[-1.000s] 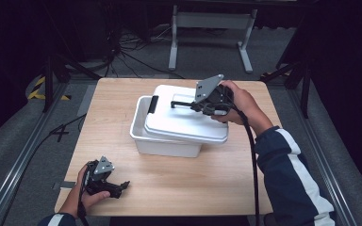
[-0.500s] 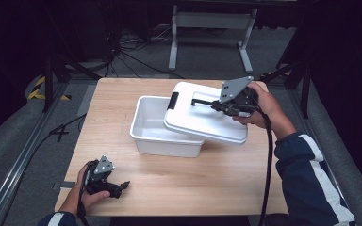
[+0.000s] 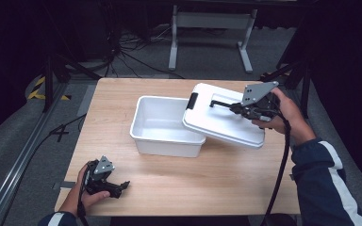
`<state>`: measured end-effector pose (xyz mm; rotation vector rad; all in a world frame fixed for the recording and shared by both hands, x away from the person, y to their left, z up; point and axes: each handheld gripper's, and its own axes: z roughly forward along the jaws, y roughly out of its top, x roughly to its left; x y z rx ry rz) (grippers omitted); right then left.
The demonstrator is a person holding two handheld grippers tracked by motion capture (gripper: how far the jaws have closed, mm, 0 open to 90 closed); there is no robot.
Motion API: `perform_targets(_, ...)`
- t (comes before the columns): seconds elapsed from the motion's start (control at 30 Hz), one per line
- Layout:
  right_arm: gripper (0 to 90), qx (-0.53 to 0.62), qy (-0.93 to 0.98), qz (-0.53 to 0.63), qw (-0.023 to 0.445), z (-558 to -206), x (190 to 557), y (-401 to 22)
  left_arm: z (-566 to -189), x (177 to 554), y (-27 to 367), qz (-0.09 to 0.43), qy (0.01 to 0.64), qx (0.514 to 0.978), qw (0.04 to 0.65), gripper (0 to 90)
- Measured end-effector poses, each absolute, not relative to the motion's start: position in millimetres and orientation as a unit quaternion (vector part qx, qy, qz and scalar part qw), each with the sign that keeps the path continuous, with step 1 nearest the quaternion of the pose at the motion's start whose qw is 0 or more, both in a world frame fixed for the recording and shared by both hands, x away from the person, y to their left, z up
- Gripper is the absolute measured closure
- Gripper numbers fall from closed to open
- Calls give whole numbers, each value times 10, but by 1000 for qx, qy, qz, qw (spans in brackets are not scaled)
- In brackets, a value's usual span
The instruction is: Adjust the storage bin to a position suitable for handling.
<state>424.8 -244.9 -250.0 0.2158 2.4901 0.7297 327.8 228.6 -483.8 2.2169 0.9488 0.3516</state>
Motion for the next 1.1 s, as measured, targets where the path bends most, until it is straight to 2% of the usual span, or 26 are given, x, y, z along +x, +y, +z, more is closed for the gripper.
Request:
perform_targets(0.5,841,113,915,275,273,-2534,4177,-2816,-4838,3278,2287,135,365,854,344,1)
perform_targets(1.1,841,174,907,277,266,-2783,4238,-3239,-4838,3279,2286,135,365,854,345,2)
